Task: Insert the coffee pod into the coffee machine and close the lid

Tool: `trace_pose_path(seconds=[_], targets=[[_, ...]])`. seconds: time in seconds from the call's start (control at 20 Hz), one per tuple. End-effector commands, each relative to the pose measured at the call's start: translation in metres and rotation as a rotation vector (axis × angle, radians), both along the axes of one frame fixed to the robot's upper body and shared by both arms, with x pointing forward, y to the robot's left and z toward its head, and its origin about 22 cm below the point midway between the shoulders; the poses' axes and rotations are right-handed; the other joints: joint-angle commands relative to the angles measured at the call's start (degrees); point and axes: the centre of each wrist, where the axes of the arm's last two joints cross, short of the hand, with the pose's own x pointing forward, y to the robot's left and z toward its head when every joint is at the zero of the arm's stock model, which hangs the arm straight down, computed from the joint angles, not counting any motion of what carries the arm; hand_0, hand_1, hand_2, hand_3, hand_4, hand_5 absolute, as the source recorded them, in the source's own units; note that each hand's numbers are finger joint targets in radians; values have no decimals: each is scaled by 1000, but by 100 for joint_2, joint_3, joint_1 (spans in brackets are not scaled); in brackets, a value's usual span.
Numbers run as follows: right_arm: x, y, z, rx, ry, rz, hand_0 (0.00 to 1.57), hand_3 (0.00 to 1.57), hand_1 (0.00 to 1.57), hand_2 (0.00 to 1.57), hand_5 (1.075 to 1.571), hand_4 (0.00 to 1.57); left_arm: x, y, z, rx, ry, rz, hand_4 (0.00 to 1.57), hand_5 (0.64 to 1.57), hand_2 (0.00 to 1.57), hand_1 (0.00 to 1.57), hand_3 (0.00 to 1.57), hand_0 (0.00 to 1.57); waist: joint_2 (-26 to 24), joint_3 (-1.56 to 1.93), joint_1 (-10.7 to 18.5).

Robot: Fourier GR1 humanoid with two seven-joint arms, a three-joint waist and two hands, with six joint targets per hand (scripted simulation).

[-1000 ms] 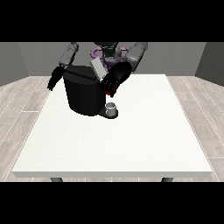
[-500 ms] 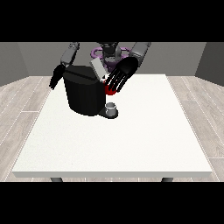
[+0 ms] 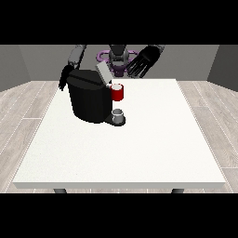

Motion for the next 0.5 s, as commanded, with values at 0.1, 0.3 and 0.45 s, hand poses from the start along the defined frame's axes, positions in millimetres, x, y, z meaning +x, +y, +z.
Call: trace_pose_path(seconds=[0.1,0.3,0.45], targets=[[-40,-17,-39,-1,121,-78,0,0,0,0,1571,0,-27,-9,-111,-519,216,-16,418,1571,0,0,0,0,-1072,-19,575],[-50,-27,-45,24,154,-96,0,0,0,0,1571,0,-57,-9,-178,-822,351,63,69,1571,0,0,0,0,-1585,-14,1014],[-47,-20,-38,67,89,-67,0,0,0,0,1571,0,-76,-18,-207,-828,455,100,419,1571,0,0,0,0,-2017,0,1192]])
